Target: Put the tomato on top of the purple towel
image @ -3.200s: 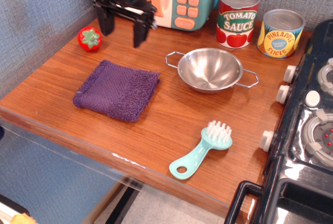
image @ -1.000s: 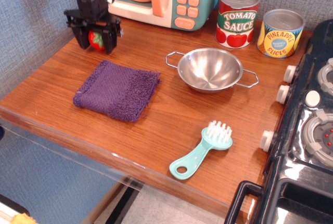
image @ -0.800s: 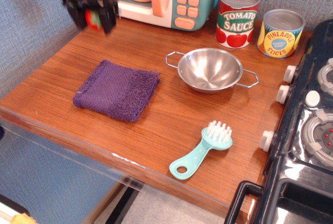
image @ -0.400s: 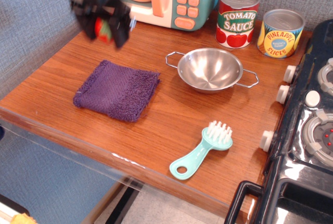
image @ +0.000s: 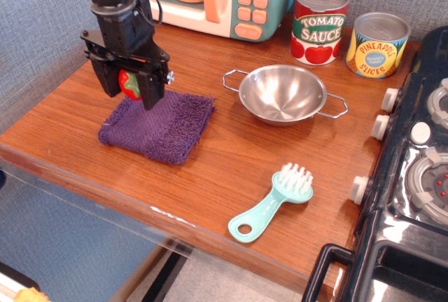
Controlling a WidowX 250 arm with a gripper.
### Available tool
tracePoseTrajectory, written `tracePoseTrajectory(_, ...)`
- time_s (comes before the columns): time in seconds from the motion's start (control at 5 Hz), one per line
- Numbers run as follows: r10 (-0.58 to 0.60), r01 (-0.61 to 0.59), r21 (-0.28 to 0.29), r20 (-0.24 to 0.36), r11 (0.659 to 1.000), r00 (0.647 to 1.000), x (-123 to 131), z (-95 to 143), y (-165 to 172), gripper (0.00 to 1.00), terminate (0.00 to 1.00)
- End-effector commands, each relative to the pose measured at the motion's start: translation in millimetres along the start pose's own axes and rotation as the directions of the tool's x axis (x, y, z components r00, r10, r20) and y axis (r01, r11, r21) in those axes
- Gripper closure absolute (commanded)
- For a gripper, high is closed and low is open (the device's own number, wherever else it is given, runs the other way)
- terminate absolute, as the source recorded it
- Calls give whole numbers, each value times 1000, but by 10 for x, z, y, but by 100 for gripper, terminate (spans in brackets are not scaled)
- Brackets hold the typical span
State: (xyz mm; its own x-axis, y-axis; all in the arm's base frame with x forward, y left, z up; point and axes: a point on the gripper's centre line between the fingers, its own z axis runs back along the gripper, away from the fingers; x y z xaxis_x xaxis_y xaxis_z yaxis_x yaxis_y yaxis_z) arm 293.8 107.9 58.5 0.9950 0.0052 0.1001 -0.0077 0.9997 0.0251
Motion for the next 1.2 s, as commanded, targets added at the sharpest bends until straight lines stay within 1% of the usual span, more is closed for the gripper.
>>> tracePoseTrajectory(0.0,-42,42,37,-12,998,999,-49,60,14,0,0)
tracePoseTrajectory(0.2,-76,73,69,38,995,996,-45,323,10,0,0)
tracePoseTrajectory(0.4,-70,57,121,112,991,991,-99,750,45,0,0)
tracePoseTrajectory(0.6,-53,39,108,128,993,990,-165,910,49,0,0)
tracePoseTrajectory(0.8,-40,31,89,99,996,994,-176,896,33,0,0)
tracePoseTrajectory(1.0,-40,31,89,99,996,994,-176,896,33,0,0)
